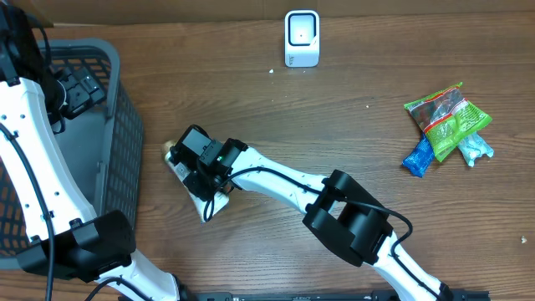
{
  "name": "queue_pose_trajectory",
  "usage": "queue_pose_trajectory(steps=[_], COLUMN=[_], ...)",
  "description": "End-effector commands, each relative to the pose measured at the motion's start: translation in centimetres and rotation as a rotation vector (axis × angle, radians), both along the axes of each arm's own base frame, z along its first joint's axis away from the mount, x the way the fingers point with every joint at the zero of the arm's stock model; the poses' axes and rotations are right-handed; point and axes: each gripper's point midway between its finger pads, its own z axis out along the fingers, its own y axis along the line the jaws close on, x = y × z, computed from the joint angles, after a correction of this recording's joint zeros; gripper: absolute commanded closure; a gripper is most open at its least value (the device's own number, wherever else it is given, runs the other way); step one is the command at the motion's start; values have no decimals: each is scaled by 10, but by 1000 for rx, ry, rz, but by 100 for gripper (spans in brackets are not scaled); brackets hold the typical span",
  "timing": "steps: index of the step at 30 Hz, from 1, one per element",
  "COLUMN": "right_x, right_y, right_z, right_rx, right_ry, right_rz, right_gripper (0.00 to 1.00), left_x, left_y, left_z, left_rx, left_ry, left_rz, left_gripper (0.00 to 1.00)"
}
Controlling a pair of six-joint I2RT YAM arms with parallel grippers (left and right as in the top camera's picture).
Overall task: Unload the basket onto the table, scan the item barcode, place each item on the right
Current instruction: 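Move the right gripper to the white tube and grasp it, then lift the white tube and bring it toward the scanner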
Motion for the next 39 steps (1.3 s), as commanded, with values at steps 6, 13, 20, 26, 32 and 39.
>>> queue_pose_trajectory(steps=[6, 13, 20, 26, 32, 39], right_x=[14, 33, 94, 117, 116, 132], right_y=[-20, -46, -135, -214, -221, -232], right_z=[-1, 3, -5, -12, -7, 10], right_rx=[-76, -74, -160, -279, -226, -27], right_ry=[28, 140, 318, 413, 488, 538], right_rz=[-75, -154, -590, -852, -783, -584], right_gripper=[91, 96, 96, 93, 38, 32], left_x=[1, 1, 1, 1, 1, 1], left_y=[-4, -4, -4, -4, -4, -4], left_z=[0, 0, 0, 0, 0, 0], left_rx=[2, 2, 2, 2, 2, 2], left_ry=[4, 4, 4, 4, 4, 4], left_rz=[-28, -28, -28, -28, -27, -27], left_gripper=[0, 1, 1, 0, 0, 1])
